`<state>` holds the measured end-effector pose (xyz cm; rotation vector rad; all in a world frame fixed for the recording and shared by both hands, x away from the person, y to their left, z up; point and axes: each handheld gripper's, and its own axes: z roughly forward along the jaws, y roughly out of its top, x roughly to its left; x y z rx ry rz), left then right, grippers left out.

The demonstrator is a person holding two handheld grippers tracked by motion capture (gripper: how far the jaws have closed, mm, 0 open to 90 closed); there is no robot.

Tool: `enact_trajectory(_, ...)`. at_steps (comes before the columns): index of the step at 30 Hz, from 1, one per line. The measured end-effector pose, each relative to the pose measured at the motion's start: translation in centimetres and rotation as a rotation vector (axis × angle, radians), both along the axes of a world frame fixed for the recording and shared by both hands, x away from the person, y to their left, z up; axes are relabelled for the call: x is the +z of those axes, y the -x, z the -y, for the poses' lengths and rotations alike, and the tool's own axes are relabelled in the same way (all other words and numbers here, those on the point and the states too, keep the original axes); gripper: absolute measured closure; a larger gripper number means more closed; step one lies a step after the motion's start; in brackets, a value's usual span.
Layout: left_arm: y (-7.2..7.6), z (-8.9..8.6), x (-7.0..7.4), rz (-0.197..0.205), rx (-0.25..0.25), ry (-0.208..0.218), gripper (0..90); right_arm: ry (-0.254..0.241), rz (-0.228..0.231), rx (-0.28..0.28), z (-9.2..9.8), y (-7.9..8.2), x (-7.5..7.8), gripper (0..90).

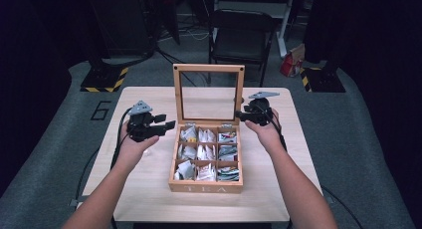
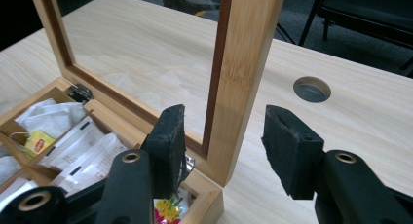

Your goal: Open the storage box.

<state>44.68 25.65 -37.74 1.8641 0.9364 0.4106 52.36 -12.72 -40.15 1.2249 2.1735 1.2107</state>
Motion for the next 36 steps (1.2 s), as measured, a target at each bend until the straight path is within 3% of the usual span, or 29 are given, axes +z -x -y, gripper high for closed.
enact_trajectory(11, 1.1, 0.3, 0.5, 0.003, -0.031, -0.015, 48.7, -0.015, 0.037, 0.016, 0.3, 3.0, 0.8, 46.4)
enact_trajectory(15, 1.7, 0.3, 0.5, 0.009, -0.046, -0.018, 51.4, -0.003, 0.070, 0.026, 0.4, 4.1, 0.9, 46.2)
enact_trajectory(25, 2.7, 0.3, -0.6, -0.008, -0.031, -0.045, 53.9, 0.021, 0.091, 0.047, 0.6, 6.3, 0.6, 46.8)
enact_trajectory(36, 4.3, 0.1, -1.5, -0.004, -0.043, -0.023, 56.7, 0.032, 0.095, 0.058, 0.9, 9.0, 0.3, 50.4)
